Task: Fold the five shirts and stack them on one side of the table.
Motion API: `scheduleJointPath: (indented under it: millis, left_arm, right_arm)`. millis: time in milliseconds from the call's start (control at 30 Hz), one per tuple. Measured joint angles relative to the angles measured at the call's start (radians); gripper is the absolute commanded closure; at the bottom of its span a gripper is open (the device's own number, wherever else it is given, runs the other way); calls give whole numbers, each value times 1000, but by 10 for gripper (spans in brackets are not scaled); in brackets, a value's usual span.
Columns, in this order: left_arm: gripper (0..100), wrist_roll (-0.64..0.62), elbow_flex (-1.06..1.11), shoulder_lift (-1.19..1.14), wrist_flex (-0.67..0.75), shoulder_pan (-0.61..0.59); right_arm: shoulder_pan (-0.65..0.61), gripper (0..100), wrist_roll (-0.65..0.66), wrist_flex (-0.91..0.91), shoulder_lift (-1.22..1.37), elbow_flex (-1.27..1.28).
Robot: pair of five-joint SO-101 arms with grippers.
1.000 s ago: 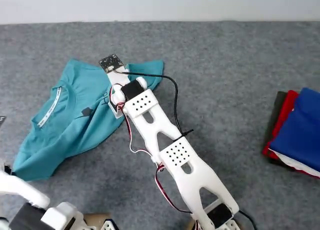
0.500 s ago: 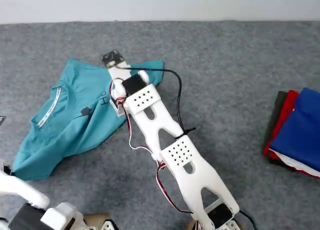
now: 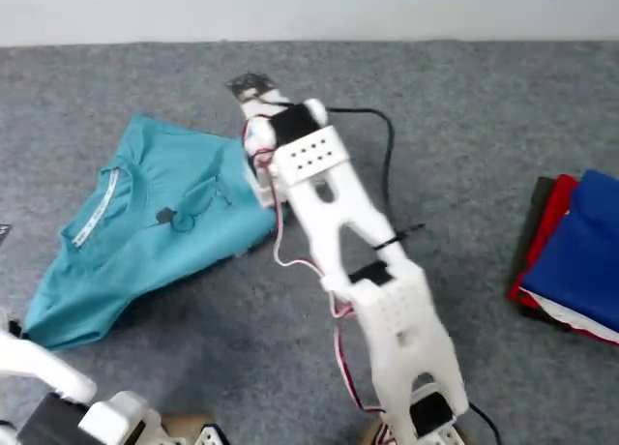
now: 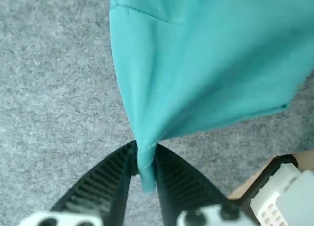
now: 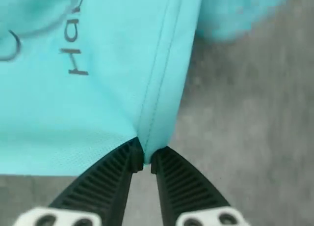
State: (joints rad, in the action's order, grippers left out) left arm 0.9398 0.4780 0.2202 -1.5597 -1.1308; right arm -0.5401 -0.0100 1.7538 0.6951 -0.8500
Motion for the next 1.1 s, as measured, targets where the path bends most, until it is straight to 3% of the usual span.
scheduleJointPath:
  millis: [167, 333, 567, 767, 1100]
  left_arm:
    - [987, 3, 2, 0, 0, 2]
    - [987, 3, 2, 0, 0, 2]
    - [987, 3, 2, 17, 0, 2]
    - [987, 3, 2, 172, -3, 6]
    - [987, 3, 94, 282, -3, 43]
  right_arm:
    - [77, 991, 2, 0, -224, 368]
    - [117, 991, 0, 0, -278, 552]
    - [117, 991, 3, -6, -279, 715]
    - [92, 991, 3, 2, -293, 804]
    - [35, 991, 3, 2, -313, 816]
